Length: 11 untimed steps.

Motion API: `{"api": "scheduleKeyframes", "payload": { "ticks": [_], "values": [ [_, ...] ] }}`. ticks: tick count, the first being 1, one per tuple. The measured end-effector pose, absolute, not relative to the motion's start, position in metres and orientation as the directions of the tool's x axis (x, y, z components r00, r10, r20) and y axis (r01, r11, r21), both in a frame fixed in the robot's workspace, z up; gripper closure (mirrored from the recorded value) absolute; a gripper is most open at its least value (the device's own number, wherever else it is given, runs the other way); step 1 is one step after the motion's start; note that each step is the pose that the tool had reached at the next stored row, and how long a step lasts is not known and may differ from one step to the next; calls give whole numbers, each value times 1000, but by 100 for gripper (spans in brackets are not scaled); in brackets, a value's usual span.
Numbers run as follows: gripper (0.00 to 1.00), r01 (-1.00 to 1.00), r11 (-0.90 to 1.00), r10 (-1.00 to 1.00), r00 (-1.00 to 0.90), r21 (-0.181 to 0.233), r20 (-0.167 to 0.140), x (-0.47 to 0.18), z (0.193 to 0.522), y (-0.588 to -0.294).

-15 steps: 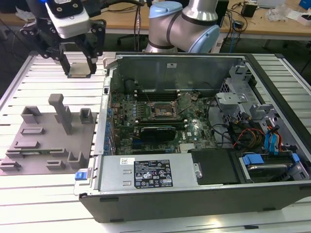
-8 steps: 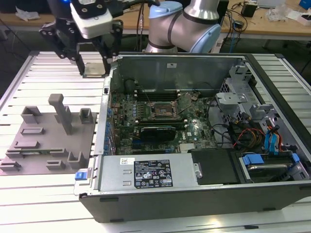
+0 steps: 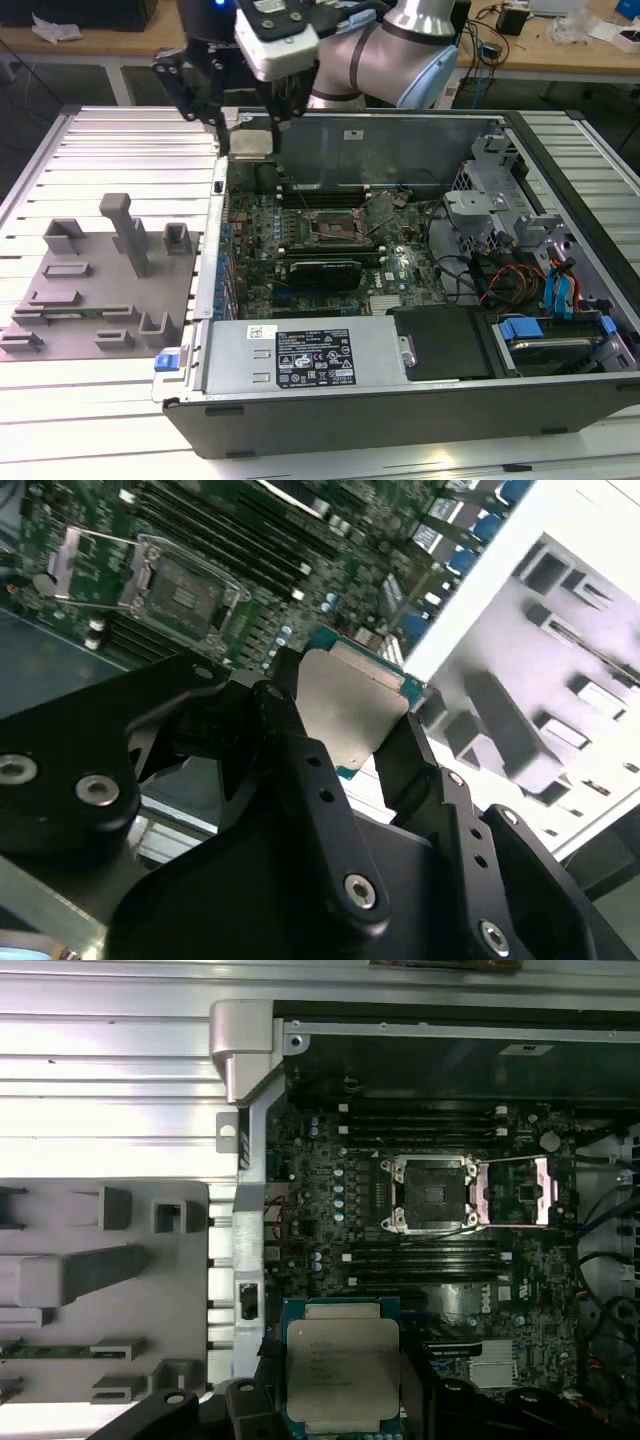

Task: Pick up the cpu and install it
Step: 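Pick up the cpu and move it towards the insertion slot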

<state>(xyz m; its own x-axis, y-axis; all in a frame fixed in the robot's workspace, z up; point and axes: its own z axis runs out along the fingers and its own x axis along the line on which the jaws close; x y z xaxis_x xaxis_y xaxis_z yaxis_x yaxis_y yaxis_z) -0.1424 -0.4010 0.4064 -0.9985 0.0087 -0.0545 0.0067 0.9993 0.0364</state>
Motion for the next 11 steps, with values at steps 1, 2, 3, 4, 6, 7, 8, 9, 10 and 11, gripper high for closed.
{"api": "scheduleKeyframes", "payload": {
  "ticks": [1, 2, 3, 4, 6, 7, 8, 9, 10, 11],
  "values": [
    [45, 7, 999, 9, -998, 36, -54, -137, 406, -401],
    [45, 7, 999, 9, -999, 36, -54, -132, 406, -401],
    [45, 7, 999, 9, -999, 36, -53, -125, 406, -401],
    [45, 7, 999, 9, -999, 36, -52, -120, 406, -401],
    [45, 7, 999, 9, -999, 36, -51, -110, 406, -402],
    [45, 7, 999, 9, -999, 36, -51, -103, 406, -402],
    [45, 7, 999, 9, -999, 36, -50, -97, 406, -402],
    [45, 7, 999, 9, -999, 36, -50, -93, 406, -402],
    [45, 7, 999, 9, -999, 36, -50, -88, 406, -402],
    [45, 7, 999, 9, -999, 36, -49, -84, 406, -402]
  ]
}}
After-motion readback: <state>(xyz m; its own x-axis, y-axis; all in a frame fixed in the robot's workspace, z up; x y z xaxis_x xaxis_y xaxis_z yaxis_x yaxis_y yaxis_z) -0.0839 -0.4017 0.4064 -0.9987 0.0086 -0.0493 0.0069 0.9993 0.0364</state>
